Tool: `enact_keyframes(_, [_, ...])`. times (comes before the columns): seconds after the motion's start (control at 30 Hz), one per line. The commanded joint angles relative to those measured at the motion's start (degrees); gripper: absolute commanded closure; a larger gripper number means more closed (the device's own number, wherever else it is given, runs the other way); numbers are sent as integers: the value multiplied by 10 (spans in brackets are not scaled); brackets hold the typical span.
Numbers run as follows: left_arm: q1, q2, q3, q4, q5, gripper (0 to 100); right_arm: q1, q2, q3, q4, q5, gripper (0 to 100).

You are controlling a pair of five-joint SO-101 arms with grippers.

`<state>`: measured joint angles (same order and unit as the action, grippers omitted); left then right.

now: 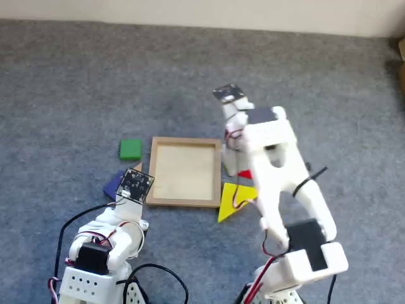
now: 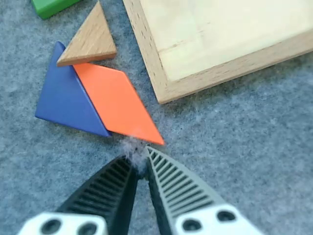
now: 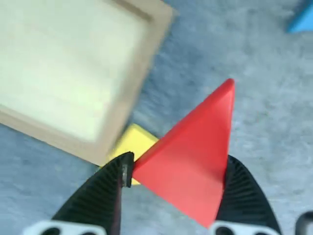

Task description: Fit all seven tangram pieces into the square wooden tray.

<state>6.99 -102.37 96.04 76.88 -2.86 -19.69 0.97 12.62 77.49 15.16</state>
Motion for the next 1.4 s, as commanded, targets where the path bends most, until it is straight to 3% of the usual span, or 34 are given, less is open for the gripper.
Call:
enact_keyframes(0.0, [-3,-21,12,4,3,988,-76,-39,-33,0,-109,850])
enact_keyframes(0.27, [-3,-21,12,4,3,988,-152,-39,-29,-110,-307,850])
enact_keyframes(0.63, [-3,-21,12,4,3,988,-176,47,-11,-173,-427,850])
enact_keyframes(1.03, [-3,-21,12,4,3,988,-173,81,-12,-176,-434,848])
enact_keyframes(1.27, [-3,-21,12,4,3,988,-173,81,-12,-177,-434,683])
enact_keyframes(1.37, [-3,-21,12,4,3,988,-173,81,-11,-190,-400,666])
